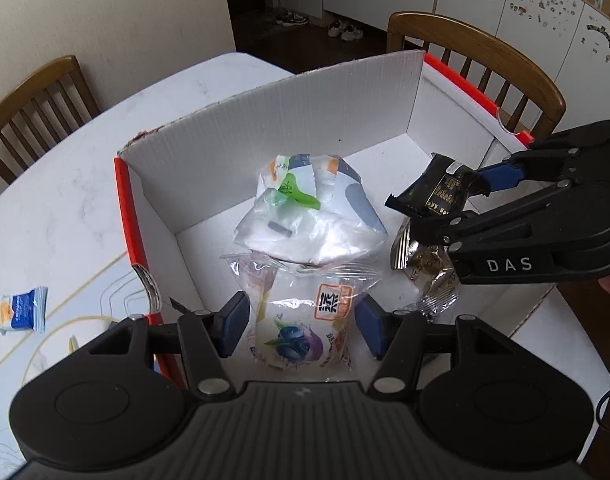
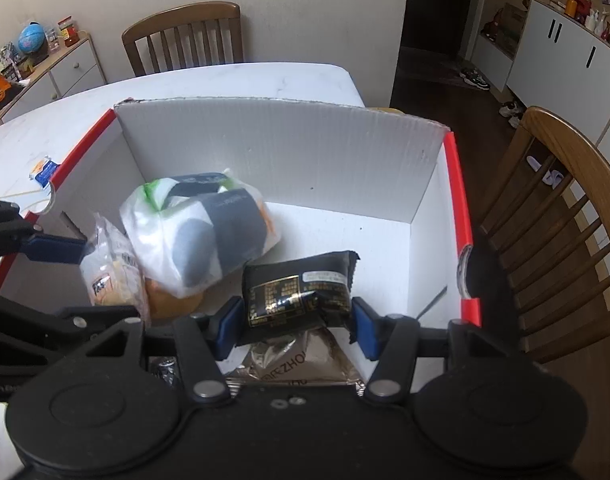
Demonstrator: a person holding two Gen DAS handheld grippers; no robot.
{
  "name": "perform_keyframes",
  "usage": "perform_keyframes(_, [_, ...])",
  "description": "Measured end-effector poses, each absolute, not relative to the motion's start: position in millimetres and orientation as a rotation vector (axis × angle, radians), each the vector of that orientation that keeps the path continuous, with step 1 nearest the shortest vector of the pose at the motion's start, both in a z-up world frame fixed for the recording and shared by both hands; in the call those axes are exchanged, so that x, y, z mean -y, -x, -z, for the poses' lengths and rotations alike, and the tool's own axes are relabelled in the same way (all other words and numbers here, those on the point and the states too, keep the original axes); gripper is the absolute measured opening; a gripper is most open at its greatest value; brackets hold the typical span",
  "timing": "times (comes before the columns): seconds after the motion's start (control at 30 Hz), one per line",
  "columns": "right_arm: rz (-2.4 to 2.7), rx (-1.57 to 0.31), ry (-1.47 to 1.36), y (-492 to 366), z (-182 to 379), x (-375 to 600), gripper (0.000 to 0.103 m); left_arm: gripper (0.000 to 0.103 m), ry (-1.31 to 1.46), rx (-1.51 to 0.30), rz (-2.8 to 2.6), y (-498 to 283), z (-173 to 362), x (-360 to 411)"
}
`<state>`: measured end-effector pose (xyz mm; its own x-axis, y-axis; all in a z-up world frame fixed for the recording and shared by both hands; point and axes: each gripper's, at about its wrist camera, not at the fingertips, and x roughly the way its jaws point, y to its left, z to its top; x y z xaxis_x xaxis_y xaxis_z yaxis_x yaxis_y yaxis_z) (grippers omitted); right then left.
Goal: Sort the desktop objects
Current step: 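Carry the bread bag and chocolate bar with both tools into the red shoebox, then open left tool to drop the bread bag while right tool releases the chocolate bar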
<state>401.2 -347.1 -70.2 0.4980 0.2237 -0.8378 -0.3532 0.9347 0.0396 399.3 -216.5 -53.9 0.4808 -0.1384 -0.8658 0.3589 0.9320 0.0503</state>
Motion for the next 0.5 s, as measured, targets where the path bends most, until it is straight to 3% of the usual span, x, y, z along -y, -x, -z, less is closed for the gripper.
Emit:
perform_keyframes(0.3, [-0.368,-0.99,0.146,-401.0,69.6,346.1,0.061,0.058,-0.242,-1.03,0.295,-401.7,52.2,216.4])
perform_keyframes(0.5, [-0.368,-0.967,0.142,-397.9,63.0,347.0,0.069,0.076,-0.237,-1.003,0.274,-400.1,46.8,213.9])
